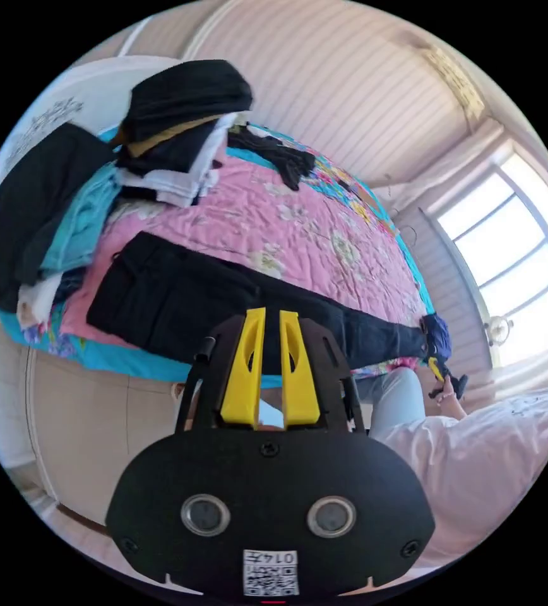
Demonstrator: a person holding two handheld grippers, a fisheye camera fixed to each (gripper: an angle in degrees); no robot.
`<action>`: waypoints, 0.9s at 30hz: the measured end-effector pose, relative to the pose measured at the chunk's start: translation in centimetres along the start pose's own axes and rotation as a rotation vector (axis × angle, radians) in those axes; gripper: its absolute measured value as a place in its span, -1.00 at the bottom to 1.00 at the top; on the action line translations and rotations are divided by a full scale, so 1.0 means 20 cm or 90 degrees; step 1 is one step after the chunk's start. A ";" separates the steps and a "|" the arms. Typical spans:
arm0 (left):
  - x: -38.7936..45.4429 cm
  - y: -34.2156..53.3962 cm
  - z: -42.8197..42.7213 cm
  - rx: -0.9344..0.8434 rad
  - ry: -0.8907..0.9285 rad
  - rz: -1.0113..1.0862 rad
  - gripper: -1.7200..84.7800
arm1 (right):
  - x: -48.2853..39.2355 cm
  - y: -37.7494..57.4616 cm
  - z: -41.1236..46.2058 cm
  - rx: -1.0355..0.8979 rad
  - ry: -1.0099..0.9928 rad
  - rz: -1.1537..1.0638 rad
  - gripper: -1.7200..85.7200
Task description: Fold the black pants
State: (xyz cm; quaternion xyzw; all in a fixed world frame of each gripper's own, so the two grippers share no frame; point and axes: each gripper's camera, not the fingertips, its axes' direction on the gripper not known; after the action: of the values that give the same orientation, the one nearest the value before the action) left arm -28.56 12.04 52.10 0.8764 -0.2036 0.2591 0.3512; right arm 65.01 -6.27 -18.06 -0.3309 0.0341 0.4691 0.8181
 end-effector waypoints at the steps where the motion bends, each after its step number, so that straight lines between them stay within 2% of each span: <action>1: 0.20 -0.08 0.12 -0.022 0.024 0.070 -0.84 | -0.06 0.01 0.02 0.000 0.012 -0.043 -0.92; 5: 0.85 -0.25 0.55 -0.089 0.094 0.279 -0.82 | -0.20 0.04 0.10 -0.028 0.055 -0.160 -0.93; 6: 1.07 -0.28 0.72 -0.126 0.127 0.333 -0.82 | -0.22 0.05 0.14 -0.038 0.098 -0.187 -0.93; 10: 1.80 -0.33 1.24 -0.212 0.252 0.457 -0.81 | -0.12 0.04 0.25 -0.098 0.196 -0.170 -0.96; 12: 2.08 -0.33 1.43 -0.246 0.271 0.506 -0.81 | -0.02 0.04 0.30 -0.142 0.226 -0.137 -0.96; 14: 2.33 -0.32 1.60 -0.269 0.259 0.553 -0.81 | 0.06 0.04 0.29 -0.154 0.218 -0.092 -0.96; 19: 2.88 -0.33 2.09 -0.304 0.177 0.609 -0.76 | 0.11 0.12 0.04 -0.013 0.106 -0.083 -0.95; 23: 3.08 -0.27 2.38 -0.405 0.094 0.636 -0.83 | 0.11 0.14 -0.01 0.015 0.063 -0.092 -0.94; 25: 3.15 -0.27 2.41 -0.385 0.099 0.655 -0.95 | 0.11 0.14 0.03 -0.005 0.047 -0.109 -0.93; 27: 3.18 -0.32 2.38 -0.370 0.130 0.626 -0.97 | 0.10 0.13 0.05 -0.014 0.035 -0.118 -0.92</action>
State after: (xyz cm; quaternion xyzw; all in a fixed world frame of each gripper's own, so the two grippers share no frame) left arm 39.50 -29.10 57.23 0.5168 -0.6146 0.4086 0.4338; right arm 63.87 -3.34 -19.29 -0.3544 0.0207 0.3823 0.8531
